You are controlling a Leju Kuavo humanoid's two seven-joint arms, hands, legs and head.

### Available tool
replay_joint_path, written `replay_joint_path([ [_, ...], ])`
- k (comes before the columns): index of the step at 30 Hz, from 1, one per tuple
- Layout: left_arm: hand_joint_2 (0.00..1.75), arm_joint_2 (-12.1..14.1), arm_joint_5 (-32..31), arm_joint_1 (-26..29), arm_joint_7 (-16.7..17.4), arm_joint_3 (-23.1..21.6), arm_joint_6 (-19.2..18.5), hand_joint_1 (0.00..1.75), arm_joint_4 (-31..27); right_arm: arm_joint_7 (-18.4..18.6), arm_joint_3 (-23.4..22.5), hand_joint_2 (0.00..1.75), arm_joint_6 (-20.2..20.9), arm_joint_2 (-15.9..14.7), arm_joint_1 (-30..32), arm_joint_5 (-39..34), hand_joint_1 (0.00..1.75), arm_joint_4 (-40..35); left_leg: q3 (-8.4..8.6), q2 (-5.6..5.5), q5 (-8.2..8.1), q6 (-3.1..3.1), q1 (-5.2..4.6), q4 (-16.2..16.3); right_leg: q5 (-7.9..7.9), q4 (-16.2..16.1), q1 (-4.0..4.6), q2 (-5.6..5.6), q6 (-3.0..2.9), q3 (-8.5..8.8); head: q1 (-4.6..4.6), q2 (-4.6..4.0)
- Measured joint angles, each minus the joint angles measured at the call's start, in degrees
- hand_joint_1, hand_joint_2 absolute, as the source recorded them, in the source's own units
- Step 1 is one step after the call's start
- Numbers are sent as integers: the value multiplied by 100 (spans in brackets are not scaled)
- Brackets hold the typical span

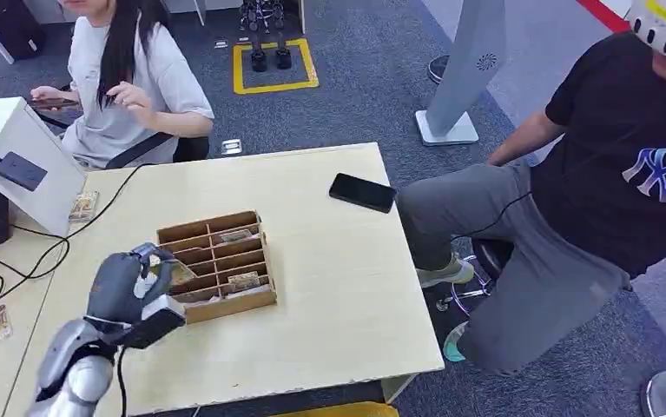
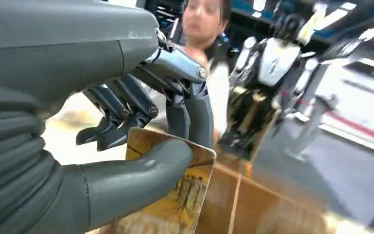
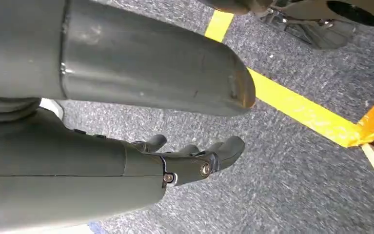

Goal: Pass the card to the sensor for recognition and then transmit it.

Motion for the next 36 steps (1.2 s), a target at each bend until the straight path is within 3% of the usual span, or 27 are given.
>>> replay_joint_path([
  [4, 175, 735, 812, -948, 192, 227, -1091, 175, -580, 15, -48, 0, 9, 0, -4, 17, 0, 0, -1, 3, 11, -11, 1, -1, 11, 11, 1, 4, -10, -8, -2, 0],
  [7, 175, 1064, 832, -1372, 225, 328, -1251, 175, -815, 29, -98, 0, 9, 0, -6, 66, 0, 0, 2, 3, 11, -11, -2, -2, 11, 11, -1, 4, -10, -7, 0, 0],
  [11, 175, 1239, 782, -1437, 223, 367, -1172, 175, -941, 18, -142, 0, 0, 2, -15, 81, 0, 0, 1, 4, 11, -10, -2, -1, 11, 11, -1, 5, -9, -7, 0, 0],
  [21, 175, 1335, 692, -1488, 225, 380, -1122, 175, -1000, 0, -175, 0, 0, 2, -19, 85, 0, 0, 1, 4, 11, -10, -4, -1, 11, 10, -3, 5, -8, -9, -2, 0],
  [27, 175, 1287, 216, -1561, 404, 380, -823, 175, -902, 0, -175, 0, 4, 2, -23, 96, 0, 0, 1, 4, 11, -10, -4, -1, 11, 10, -3, 5, -8, -11, -2, 0],
  [33, 175, 1038, -845, -1920, 721, 339, -173, 175, -141, 59, -175, 0, 61, 2, -45, 205, 0, -13, 0, 3, 12, -10, -4, 0, 14, 10, -3, 4, -8, -13, 0, 0],
  [36, 175, 909, -1011, -2124, 732, 288, 60, 175, 396, 90, -175, 0, 78, 4, -76, 205, 0, -15, 0, 7, 14, -7, -4, 0, 17, 10, -3, 7, -10, -13, 0, 0],
])
